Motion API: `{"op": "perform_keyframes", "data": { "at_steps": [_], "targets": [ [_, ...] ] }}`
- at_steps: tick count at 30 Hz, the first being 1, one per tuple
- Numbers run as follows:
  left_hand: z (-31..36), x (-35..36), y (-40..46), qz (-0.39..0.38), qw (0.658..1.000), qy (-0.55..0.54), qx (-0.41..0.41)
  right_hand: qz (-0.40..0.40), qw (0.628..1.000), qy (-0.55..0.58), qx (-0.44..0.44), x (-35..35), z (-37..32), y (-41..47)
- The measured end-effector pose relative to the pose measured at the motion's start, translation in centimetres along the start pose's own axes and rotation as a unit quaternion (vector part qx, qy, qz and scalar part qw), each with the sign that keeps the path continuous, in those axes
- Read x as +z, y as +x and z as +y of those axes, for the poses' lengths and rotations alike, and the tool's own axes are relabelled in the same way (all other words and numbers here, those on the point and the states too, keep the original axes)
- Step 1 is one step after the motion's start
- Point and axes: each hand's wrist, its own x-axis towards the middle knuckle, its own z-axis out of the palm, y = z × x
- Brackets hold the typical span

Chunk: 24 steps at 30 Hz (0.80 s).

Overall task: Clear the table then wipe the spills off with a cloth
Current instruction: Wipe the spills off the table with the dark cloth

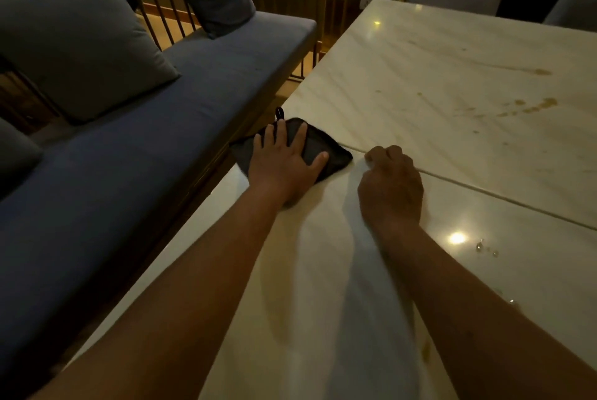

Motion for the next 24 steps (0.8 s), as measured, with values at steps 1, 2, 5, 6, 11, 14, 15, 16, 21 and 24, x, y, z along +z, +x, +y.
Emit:
{"op": "perform_keyframes", "data": {
  "at_steps": [1, 2, 5, 6, 11, 14, 15, 16, 21, 24],
  "targets": [
    [-0.1, 0.1, -1.4, 0.008, 1.0, -0.002, 0.005, 0.0, 1.0, 0.0, -0.001, 0.0, 0.0, 0.0],
    [-0.3, 0.1, -3.3, 0.018, 1.0, -0.007, 0.013, -0.001, 1.0, -0.002, -0.005, 0.0, 0.0, 0.0],
    [-1.3, 0.4, -11.0, 0.029, 0.999, -0.029, 0.035, -0.01, 0.999, -0.025, -0.018, -0.1, 0.0, -0.3],
    [-1.7, 0.5, -12.8, 0.025, 0.999, -0.029, 0.038, -0.014, 0.999, -0.039, -0.019, -0.2, -0.1, -0.6],
    [-3.7, -0.3, -10.4, 0.01, 1.0, -0.018, -0.019, -0.036, 0.999, -0.007, -0.028, -1.4, -3.6, -7.2],
    [-4.0, -0.5, -9.5, -0.006, 0.997, -0.034, -0.063, -0.053, 0.997, 0.035, -0.036, -2.4, -6.7, -13.6],
    [-4.0, -0.3, -10.3, -0.006, 0.997, -0.034, -0.063, -0.057, 0.997, 0.035, -0.046, -2.9, -7.4, -15.4],
    [-4.1, -0.1, -11.6, -0.005, 0.998, -0.033, -0.058, -0.063, 0.996, 0.039, -0.051, -3.1, -7.8, -16.6],
    [-5.8, 0.2, -24.6, 0.014, 0.998, -0.045, -0.04, -0.074, 0.991, 0.108, 0.009, -3.9, -8.2, -17.5],
    [-7.6, 0.3, -31.7, 0.0, 0.999, -0.029, -0.043, -0.069, 0.987, 0.128, 0.063, -5.4, -9.2, -20.1]
  ]
}}
